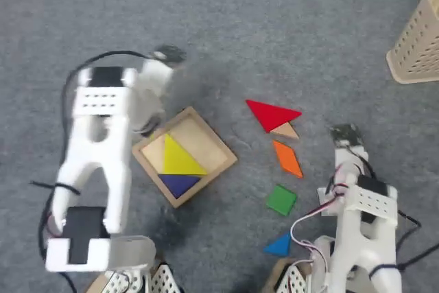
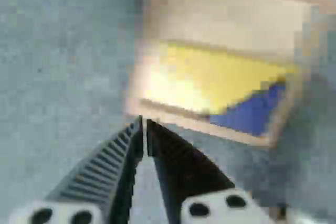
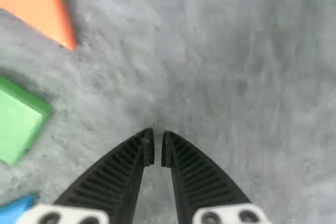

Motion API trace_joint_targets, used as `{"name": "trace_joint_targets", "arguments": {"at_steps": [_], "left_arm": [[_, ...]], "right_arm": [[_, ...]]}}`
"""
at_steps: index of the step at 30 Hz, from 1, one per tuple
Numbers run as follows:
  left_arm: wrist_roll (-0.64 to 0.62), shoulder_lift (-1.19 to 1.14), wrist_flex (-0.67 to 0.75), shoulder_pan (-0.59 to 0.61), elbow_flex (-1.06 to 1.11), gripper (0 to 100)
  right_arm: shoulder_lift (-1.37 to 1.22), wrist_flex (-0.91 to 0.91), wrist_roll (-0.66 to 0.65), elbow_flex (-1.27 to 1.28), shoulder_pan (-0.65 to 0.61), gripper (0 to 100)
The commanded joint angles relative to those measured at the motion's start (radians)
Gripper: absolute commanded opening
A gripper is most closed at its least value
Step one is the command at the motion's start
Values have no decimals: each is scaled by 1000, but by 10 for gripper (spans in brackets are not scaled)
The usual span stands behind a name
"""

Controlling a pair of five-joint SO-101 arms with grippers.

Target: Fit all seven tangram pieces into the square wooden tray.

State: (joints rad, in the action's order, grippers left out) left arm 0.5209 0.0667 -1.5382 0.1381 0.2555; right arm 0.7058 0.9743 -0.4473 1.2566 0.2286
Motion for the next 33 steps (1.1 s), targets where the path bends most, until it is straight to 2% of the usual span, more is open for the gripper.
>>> {"name": "trace_joint_targets", "arguments": {"at_steps": [1,6,10,13,17,20,28,33], "left_arm": [[32,48,181,166,42,14],[32,-49,295,189,67,96],[32,-210,353,190,5,100],[32,-330,354,212,-77,100],[38,-450,353,244,-170,100],[94,-497,345,250,-176,100],[285,-516,117,244,-174,47],[428,-512,-5,233,-116,27]], "right_arm": [[28,76,49,-158,-174,52],[19,171,241,-313,-510,52],[-31,147,255,-368,-751,51],[-134,94,256,-407,-852,49],[-332,62,258,-509,-880,49],[-503,62,258,-603,-883,48],[-842,73,281,-858,-858,48],[-984,145,324,-1057,-768,48]]}}
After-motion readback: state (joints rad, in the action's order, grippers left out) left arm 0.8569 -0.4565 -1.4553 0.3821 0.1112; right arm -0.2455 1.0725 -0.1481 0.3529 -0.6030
